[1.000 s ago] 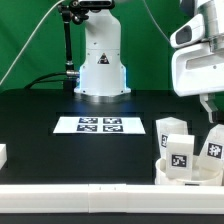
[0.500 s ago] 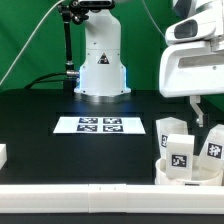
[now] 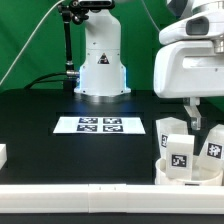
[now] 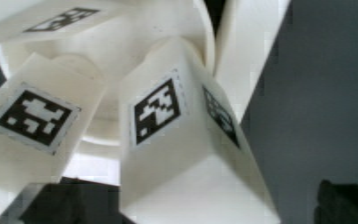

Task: Assemble stool

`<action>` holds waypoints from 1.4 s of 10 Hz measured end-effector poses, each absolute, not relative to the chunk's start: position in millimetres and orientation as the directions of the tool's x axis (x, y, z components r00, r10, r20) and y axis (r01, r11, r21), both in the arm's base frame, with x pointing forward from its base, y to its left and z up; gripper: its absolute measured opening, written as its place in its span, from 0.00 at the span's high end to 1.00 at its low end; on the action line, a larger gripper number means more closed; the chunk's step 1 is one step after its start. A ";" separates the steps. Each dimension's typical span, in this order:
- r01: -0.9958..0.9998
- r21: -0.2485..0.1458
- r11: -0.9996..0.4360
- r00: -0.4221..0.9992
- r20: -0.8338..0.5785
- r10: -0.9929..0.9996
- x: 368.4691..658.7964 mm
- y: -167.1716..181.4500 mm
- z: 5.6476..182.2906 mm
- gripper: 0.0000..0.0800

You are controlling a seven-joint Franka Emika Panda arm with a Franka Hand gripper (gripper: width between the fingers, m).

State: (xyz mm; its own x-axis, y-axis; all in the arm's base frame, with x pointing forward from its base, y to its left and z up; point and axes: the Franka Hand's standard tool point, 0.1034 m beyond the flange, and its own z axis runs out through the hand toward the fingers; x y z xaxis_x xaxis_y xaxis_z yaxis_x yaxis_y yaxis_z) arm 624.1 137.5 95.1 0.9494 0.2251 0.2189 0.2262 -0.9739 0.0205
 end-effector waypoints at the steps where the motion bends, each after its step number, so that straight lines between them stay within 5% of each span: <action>1: 0.312 0.041 -0.949 0.929 0.198 0.313 622.3 138.4 94.5 0.19; 8: 0.646 0.139 -0.750 0.738 0.138 0.661 627.3 127.0 90.1 0.19; 11: 0.613 0.130 -0.779 0.767 0.140 0.627 625.5 128.7 86.5 0.19; 12: 0.610 0.129 -0.782 0.769 0.140 0.624 625.5 128.6 86.5 0.34; 13: 0.607 0.129 -0.784 0.772 0.141 0.620 625.4 128.3 86.3 0.34; 14: 0.605 0.128 -0.785 0.773 0.141 0.619 625.1 128.0 86.0 0.51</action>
Offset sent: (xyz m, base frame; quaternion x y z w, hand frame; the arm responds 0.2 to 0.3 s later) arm 0.0000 0.0000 0.0000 0.0000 0.0000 -0.1938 0.9810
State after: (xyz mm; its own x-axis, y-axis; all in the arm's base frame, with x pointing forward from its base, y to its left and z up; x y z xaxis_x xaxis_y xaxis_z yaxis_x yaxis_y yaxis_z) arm 625.1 128.0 86.0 0.7729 0.6187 0.1406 0.6055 -0.7855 0.1282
